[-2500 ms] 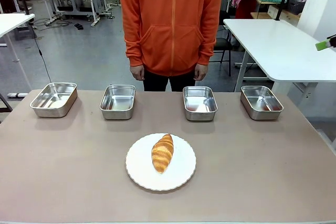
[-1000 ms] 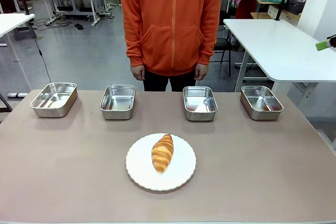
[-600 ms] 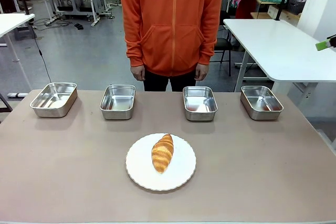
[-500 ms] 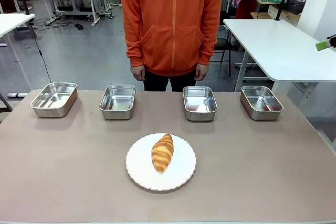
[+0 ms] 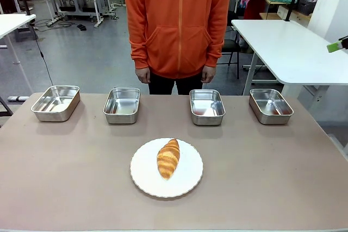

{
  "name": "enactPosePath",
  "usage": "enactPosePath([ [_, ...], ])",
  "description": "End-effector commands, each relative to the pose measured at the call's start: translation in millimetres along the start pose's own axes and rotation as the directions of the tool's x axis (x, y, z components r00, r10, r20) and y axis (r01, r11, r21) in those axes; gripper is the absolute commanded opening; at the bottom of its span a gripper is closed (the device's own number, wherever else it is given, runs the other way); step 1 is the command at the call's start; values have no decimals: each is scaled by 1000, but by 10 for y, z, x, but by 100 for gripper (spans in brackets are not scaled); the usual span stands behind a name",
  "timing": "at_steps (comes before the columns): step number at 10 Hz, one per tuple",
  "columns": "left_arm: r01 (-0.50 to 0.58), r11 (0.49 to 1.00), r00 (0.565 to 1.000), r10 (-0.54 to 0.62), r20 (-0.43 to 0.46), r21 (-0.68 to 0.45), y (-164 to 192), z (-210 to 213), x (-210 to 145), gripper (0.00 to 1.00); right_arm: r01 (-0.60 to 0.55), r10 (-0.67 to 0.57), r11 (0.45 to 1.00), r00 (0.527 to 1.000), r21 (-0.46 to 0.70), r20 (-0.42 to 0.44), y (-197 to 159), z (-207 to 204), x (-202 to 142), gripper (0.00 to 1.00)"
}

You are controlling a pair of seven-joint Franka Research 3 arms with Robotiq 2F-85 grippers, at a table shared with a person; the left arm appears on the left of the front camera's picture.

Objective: Place the bread in the container.
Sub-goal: Place the Butter Roll into the Airtight Container indicated by the human.

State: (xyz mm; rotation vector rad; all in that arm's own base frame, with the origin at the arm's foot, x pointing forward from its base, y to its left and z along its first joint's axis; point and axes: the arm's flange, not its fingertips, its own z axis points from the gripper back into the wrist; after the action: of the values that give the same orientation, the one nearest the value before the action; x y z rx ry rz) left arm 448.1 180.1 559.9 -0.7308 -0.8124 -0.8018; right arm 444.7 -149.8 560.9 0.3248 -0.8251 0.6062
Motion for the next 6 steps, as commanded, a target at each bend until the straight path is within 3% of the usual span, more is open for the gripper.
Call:
enactPosePath([
  [1, 13, 1000, 1000, -13, 3, -7, -14, 13, -3, 100, 1, -1, 1000, 1000, 8, 22, 0, -20, -3, 100],
  [6, 13, 1000, 1000, -13, 3, -7, -14, 13, -3, 100, 1, -1, 1000, 1000, 8, 22, 0, -20, -3, 100],
])
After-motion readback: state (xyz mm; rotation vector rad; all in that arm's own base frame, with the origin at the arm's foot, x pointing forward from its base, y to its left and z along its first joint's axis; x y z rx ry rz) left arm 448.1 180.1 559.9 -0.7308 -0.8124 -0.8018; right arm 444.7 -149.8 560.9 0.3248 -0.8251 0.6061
